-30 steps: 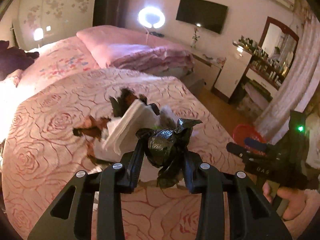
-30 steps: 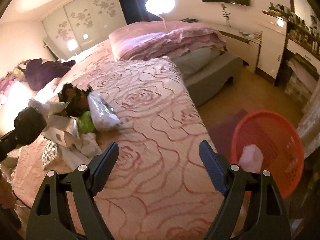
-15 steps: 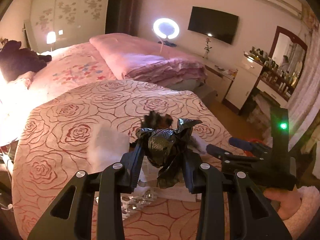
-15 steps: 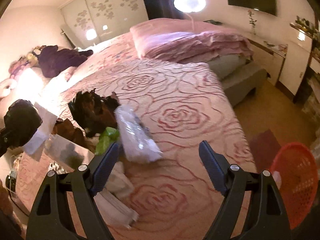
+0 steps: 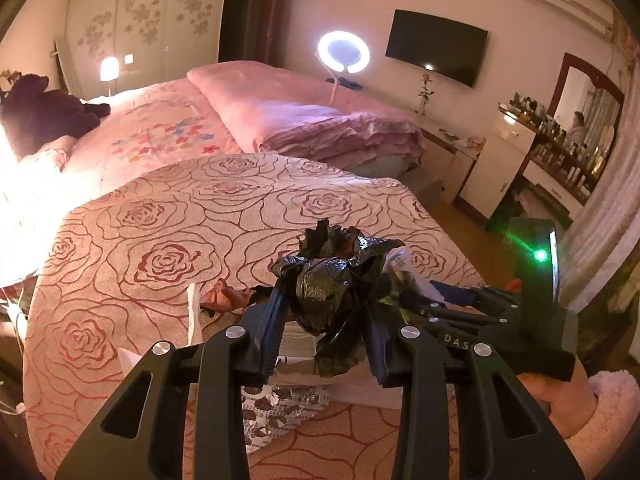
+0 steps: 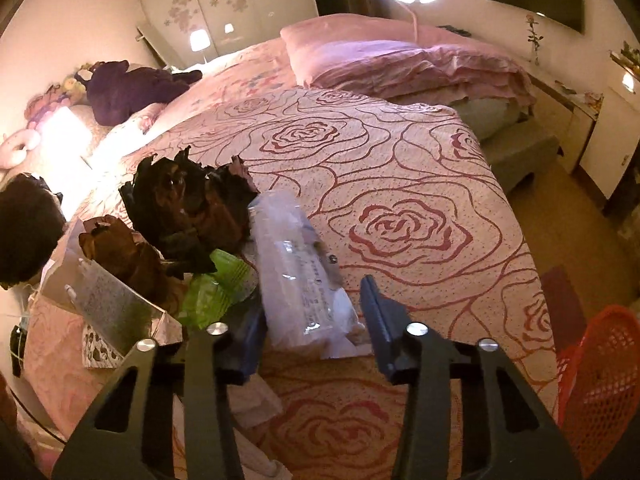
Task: Collect trash
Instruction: 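Grasp the clear plastic wrapper with the right tool from the pile, then carry the black bag and wrapper to the wastebasket and open both tools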
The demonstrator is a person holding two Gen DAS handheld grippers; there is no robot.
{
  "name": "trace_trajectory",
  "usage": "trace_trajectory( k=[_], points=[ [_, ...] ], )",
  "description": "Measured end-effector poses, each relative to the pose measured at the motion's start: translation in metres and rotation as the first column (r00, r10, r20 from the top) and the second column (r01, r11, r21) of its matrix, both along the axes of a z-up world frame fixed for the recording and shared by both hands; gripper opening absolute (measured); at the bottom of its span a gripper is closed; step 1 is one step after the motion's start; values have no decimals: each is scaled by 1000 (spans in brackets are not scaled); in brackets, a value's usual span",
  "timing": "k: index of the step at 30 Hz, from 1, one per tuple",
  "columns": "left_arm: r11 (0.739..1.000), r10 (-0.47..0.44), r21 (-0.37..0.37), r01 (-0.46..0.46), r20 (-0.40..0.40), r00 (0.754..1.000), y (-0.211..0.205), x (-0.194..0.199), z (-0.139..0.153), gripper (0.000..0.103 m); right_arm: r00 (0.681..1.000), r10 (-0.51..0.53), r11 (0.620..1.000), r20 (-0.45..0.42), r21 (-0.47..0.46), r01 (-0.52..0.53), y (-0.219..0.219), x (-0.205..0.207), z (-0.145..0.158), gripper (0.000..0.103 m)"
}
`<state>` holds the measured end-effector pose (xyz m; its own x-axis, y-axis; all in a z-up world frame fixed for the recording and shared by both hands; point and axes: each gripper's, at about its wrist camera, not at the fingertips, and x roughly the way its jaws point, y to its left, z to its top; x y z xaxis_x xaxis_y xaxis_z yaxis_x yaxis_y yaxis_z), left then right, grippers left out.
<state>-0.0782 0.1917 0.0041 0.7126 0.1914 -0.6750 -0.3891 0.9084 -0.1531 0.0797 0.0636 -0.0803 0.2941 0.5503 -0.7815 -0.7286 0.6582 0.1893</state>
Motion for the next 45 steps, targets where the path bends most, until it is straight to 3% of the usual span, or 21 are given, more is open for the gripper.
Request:
trace_trajectory(
  k=[4, 18, 25, 45],
  points=[
    [1000, 0, 1, 0, -1, 1000, -1, 0, -1, 34, 1000, -5, 1000, 6, 2, 5, -3, -3, 3, 30],
    [997, -71, 9, 71, -20, 997, -29, 22, -5, 34, 989, -141, 989, 41, 46, 139, -61, -3, 28, 29],
    [992, -127, 22, 128, -27, 992, -51, 40, -5, 34, 970, -223, 973, 92, 80, 216, -98, -5, 48, 29],
    [957, -286, 44, 287, -31, 958, -119, 90, 1, 34, 903, -417, 906, 108, 124, 404, -185, -6, 66, 29]
  ],
)
